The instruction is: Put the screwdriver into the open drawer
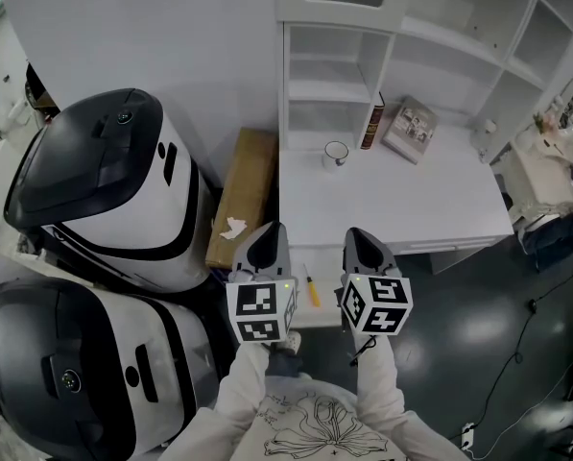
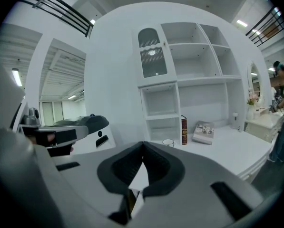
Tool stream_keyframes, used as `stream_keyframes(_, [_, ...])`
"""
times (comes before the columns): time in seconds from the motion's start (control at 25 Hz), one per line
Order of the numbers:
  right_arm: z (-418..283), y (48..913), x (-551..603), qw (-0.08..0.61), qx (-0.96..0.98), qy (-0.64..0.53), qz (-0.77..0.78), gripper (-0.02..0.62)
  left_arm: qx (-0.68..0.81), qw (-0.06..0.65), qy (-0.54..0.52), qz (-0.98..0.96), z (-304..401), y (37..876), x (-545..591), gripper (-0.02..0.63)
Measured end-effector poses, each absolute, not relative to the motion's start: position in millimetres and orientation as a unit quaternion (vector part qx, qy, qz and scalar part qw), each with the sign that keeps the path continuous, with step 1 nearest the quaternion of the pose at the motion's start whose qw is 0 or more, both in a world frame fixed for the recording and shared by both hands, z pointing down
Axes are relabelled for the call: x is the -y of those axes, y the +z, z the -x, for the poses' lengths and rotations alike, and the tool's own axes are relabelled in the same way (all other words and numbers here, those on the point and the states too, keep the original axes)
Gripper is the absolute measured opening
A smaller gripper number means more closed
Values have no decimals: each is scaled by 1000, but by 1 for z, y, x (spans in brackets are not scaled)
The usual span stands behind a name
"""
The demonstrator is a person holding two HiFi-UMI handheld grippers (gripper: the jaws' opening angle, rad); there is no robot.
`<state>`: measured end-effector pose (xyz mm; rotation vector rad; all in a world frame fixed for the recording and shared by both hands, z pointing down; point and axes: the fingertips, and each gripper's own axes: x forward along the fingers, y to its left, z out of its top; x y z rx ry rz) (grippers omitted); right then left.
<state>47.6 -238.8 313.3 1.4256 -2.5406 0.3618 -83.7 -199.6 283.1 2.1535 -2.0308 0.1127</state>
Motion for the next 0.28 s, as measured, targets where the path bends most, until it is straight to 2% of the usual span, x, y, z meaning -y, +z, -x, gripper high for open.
stream_keyframes(0.28, [-52,306,245,104,862,125,-481,3,685,92,41,-722,81,276,205,6])
